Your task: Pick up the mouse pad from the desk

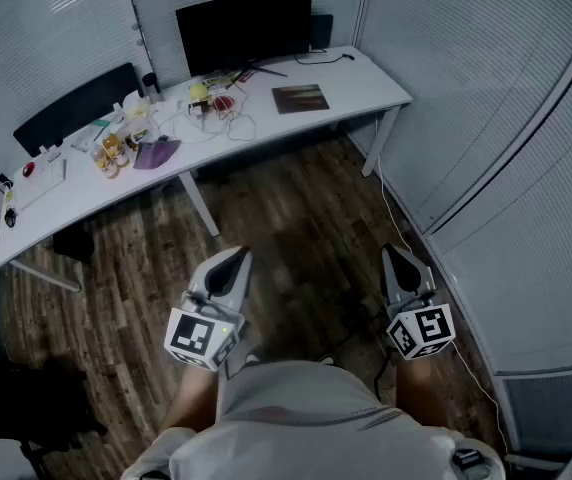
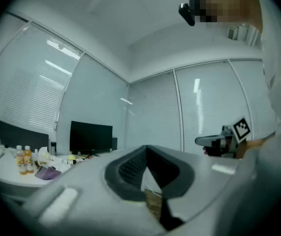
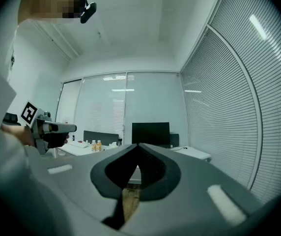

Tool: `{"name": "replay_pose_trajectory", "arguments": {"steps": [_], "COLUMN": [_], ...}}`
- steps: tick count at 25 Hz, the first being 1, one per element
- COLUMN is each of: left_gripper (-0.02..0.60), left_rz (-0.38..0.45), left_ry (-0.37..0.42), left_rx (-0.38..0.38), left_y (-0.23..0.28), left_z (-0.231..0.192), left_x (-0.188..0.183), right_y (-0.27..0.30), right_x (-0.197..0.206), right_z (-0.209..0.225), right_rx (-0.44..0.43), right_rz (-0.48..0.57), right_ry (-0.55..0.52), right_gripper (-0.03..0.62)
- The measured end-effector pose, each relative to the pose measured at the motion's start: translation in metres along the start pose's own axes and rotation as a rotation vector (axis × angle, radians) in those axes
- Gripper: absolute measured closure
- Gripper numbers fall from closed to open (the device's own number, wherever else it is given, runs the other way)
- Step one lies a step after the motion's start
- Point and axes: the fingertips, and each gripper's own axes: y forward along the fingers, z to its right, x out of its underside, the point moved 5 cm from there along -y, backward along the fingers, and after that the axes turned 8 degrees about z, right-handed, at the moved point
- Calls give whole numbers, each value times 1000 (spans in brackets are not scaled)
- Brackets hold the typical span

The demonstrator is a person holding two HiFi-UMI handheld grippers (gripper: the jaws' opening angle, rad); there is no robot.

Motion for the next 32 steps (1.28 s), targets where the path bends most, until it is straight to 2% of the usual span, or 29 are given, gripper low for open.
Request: {"name": "replay_pose_trajectory", "arguments": {"steps": [11, 17, 21, 29, 32], "left_gripper": [580, 580, 580, 580, 580], "left_rz": [-17, -28, -39, -59, -69], "left_ry": [6, 5, 12, 34, 40], "left_rx": [-4, 8, 21, 70, 66], "left_y": [-2, 5, 13, 53, 71], "left_z": [3, 14, 25, 76, 96], "left_x": [2, 4, 3, 7, 12], "right_y": [0, -11, -19, -49, -59], "right_x": [3, 2, 0, 6, 13], "right_z": [-6, 1, 11, 61, 89], "right_rx": [-19, -83, -79, -79, -68], "right_rz": [-1, 77, 95, 112, 98], "right_ry": [-2, 102, 110, 136, 169], "right_gripper": [591, 591, 591, 591, 591]}}
